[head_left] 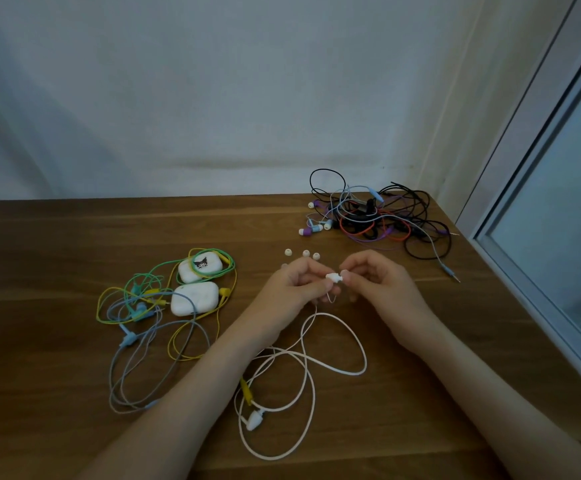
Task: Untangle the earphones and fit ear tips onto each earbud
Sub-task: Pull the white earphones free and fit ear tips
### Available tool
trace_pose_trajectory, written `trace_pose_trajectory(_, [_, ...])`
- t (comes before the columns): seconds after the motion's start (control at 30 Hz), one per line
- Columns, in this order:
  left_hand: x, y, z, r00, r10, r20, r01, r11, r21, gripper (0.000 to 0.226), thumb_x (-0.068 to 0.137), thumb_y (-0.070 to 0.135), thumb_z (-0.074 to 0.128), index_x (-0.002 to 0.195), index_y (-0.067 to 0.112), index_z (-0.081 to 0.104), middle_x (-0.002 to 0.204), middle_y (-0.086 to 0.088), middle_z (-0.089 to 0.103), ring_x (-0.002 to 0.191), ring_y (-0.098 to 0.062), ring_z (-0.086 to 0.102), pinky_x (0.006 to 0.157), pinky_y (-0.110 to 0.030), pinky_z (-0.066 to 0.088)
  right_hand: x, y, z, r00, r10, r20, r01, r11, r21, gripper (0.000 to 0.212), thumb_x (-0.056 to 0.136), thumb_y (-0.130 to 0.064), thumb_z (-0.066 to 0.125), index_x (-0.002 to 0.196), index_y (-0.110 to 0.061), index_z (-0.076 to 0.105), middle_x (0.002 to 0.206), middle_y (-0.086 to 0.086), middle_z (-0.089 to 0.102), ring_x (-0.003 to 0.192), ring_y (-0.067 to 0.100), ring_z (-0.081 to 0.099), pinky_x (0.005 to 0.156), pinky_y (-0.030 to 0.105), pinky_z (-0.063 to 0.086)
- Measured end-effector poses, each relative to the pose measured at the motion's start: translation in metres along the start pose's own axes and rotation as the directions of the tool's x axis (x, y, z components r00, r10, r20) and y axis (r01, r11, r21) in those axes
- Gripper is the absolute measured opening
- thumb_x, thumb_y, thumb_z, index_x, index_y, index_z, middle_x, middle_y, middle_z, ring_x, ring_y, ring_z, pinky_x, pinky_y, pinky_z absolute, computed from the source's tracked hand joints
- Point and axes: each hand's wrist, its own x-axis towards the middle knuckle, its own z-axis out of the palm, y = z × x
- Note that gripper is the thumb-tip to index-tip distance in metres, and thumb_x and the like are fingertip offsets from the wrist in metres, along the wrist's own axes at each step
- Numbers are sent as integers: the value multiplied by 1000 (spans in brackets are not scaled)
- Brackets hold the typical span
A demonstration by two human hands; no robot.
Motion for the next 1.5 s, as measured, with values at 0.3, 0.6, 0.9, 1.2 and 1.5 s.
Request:
trace_pose_trajectory(0.3, [2,0,-1,1000,-29,-2,29,999,-46,12,93,11,57,100,15,66,81,3,72,75,-7,63,71,-20,49,3,4,3,995,86,42,-92,984,153,15,92,-3,53,101,-10,63,85,7,71,78,17,66,68,24,52])
trace_pose_trajectory(0.6, [3,-1,0,1000,-10,7,10,999,31,17,94,8,55,99,18,68,76,6,70,71,-5,60,67,-15,47,2,4,7,993,94,-64,-88,992,93,9,92,-10,57,94,-8,66,76,6,67,64,10,60,54,19,48])
trace_pose_trajectory(0.9, [3,-2,-1,998,-36,-44,34,998,-48,11,93,10,58,97,15,67,80,3,72,69,-5,62,66,-19,48,1,3,9,992,127,-22,-124,989,86,15,98,-10,48,96,-7,62,70,0,58,58,7,49,53,19,41])
trace_pose_trajectory(1.2, [2,1,-1,998,-50,-38,47,997,-56,10,93,10,58,99,12,65,79,2,72,68,-6,61,66,-19,49,0,4,9,992,130,0,-130,990,62,16,98,-13,49,96,-11,64,71,-1,59,58,7,49,55,20,41])
trace_pose_trajectory(1.5, [0,2,-1,999,-40,-36,39,999,-22,11,93,10,58,99,12,66,76,4,72,65,-4,60,63,-16,47,1,7,9,992,125,20,-126,990,57,16,98,-13,49,98,-10,65,70,-2,59,60,8,49,57,22,41])
